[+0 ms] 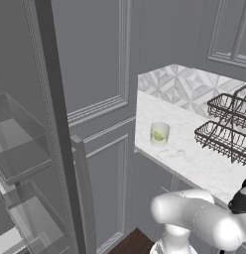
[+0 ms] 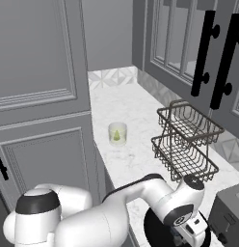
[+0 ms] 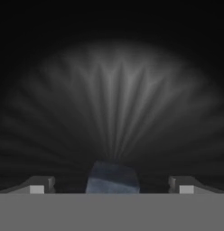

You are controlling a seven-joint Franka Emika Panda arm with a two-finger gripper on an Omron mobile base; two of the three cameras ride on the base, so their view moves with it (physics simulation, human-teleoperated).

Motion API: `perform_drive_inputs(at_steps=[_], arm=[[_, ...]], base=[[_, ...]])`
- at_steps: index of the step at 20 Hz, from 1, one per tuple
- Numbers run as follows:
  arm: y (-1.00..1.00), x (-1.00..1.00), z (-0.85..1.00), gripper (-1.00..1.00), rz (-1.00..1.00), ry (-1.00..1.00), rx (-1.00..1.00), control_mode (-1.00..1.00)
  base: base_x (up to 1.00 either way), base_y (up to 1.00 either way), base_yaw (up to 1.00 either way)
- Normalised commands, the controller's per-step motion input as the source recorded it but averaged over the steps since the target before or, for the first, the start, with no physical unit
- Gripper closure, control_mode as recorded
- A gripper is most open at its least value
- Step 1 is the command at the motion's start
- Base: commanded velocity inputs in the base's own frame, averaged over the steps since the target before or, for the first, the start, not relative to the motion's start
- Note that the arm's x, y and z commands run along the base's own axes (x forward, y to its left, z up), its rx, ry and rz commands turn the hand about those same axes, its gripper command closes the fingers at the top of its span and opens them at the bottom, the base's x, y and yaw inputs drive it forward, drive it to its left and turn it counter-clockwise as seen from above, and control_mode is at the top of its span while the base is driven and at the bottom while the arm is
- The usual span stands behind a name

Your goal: Grab a lemon wedge from the fridge and one ice cube from the ice bowl, and put them in the glass of lemonade.

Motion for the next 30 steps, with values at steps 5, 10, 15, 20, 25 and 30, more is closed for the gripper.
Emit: perform_drive_inputs(at_steps=[5,10,15,20,25,30], arm=[[0.00,0.00,-0.15,-1.00,0.00,0.00,0.00,-1.00],[0.00,-0.04,-0.08,-1.00,0.00,0.00,0.00,-1.00],[0.01,0.00,0.00,-1.00,0.00,0.00,0.00,-1.00],[0.02,-0.33,-0.02,-1.00,0.00,-0.04,0.00,-1.00],[0.02,-0.09,0.00,-1.00,0.00,-0.02,0.00,-1.00],[0.32,0.00,0.00,-1.00,0.00,0.00,0.00,-1.00]], base=[[0.00,0.00,0.00],[0.00,0.00,0.00],[0.00,0.00,0.00],[0.00,0.00,0.00],[0.00,0.00,0.00],[0.00,0.00,0.00]])
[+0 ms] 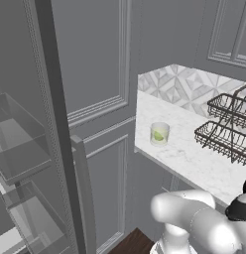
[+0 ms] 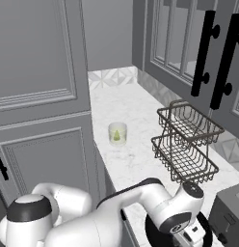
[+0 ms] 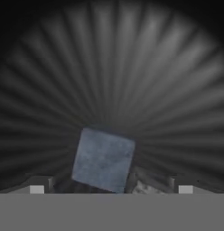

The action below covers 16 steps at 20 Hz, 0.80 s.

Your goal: Grab a lemon wedge from the fridge and one ice cube from the ice bowl, and put them in the glass of lemonade.

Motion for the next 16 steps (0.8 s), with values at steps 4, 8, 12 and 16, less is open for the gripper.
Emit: perform_drive_inputs(at_steps=[4,8,12,16], arm=[[0.14,0.00,0.00,-1.00,0.00,0.00,0.00,-1.00],[-0.02,0.02,0.00,-1.00,0.00,0.00,0.00,-1.00],[-0.11,0.22,0.06,-1.00,0.00,0.00,0.00,-1.00],[0.00,0.15,0.04,-1.00,0.00,0.00,0.00,-1.00]], base=[[0.00,0.00,0.00],[0.00,0.00,0.00],[0.00,0.00,0.00],[0.00,0.00,0.00]])
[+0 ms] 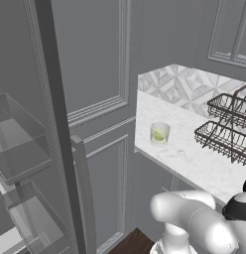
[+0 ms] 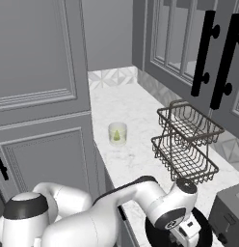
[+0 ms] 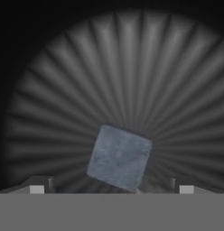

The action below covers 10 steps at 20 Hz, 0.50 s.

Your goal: Grab a lemon wedge from the fridge and one ice cube from the ice bowl, and put them in the glass of lemonade.

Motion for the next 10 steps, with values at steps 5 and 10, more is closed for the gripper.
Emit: perform_drive_inputs(at_steps=[5,10], arm=[[-0.03,-0.08,-0.03,-1.00,0.00,0.00,0.00,-1.00],[-0.03,-0.04,0.05,-1.00,0.00,0.00,0.00,-1.00]], base=[[0.00,0.00,0.00],[0.00,0.00,0.00]])
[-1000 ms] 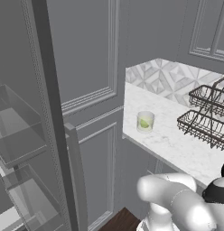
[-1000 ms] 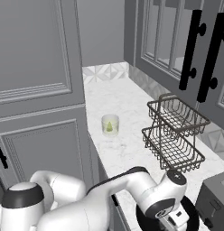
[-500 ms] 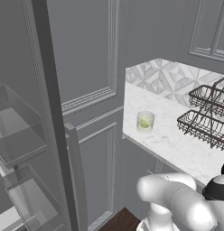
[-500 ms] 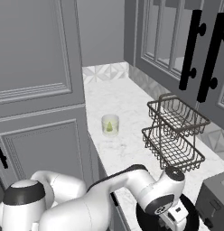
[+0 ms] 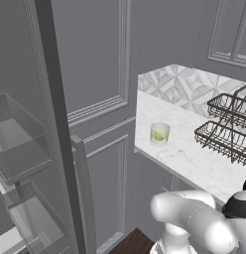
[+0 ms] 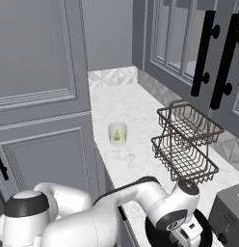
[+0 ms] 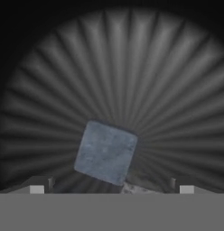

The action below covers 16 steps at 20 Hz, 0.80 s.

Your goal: Grab a lemon wedge from the fridge and one ice cube from the ice bowl, and put them in the glass of lemonade.

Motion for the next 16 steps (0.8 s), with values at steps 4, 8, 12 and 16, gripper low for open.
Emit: perform_drive_inputs(at_steps=[4,8,12,16], arm=[[0.00,0.03,0.13,-1.00,0.00,0.00,0.00,-1.00],[0.00,0.09,0.00,-1.00,0.00,0.00,0.00,-1.00],[0.00,0.25,0.00,-1.00,0.00,0.00,0.00,-1.00],[-0.08,0.10,-0.04,-1.00,0.00,-0.02,0.00,-1.00]], base=[[0.00,0.00,0.00],[0.00,0.00,0.00],[0.00,0.00,0.00],[0.00,0.00,0.00]])
